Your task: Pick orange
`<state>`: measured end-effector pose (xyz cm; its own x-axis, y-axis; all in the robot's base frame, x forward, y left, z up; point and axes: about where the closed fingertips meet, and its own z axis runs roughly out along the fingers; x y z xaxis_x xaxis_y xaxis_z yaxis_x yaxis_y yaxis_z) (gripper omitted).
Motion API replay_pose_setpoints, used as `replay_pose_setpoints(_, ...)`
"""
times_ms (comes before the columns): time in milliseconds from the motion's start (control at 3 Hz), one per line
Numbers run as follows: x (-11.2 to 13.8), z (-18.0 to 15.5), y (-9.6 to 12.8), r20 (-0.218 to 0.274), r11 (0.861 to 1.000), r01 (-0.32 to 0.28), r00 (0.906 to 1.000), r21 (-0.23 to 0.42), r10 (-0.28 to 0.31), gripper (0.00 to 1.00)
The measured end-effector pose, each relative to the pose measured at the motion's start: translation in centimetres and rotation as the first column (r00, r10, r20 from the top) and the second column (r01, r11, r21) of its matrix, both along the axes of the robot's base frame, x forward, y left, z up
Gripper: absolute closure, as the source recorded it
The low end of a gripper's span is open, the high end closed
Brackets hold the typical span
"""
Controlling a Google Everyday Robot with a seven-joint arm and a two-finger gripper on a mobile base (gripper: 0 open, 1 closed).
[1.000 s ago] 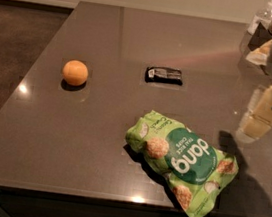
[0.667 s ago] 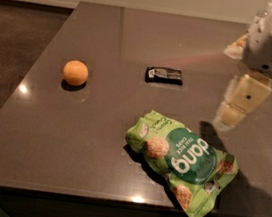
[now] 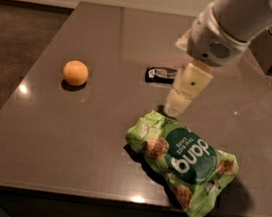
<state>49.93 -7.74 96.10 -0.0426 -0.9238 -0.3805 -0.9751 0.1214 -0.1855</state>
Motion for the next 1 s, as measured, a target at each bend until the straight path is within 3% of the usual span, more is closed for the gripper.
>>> replay_pose_setpoints(333,1.3,-1.7,5.6,-0.018,0.998,-0.067,0.9976,0.017,0.067,0.0)
replay_pose_setpoints(667,3.2,-2.8,11.1,-0.044,0.994,-0.071,0.9962,0.087,0.075,0.0)
replay_pose_setpoints(1000,4.4,-3.1,14.3,-0.052,0.99,-0.063,0.9962,0.13,0.07,0.0)
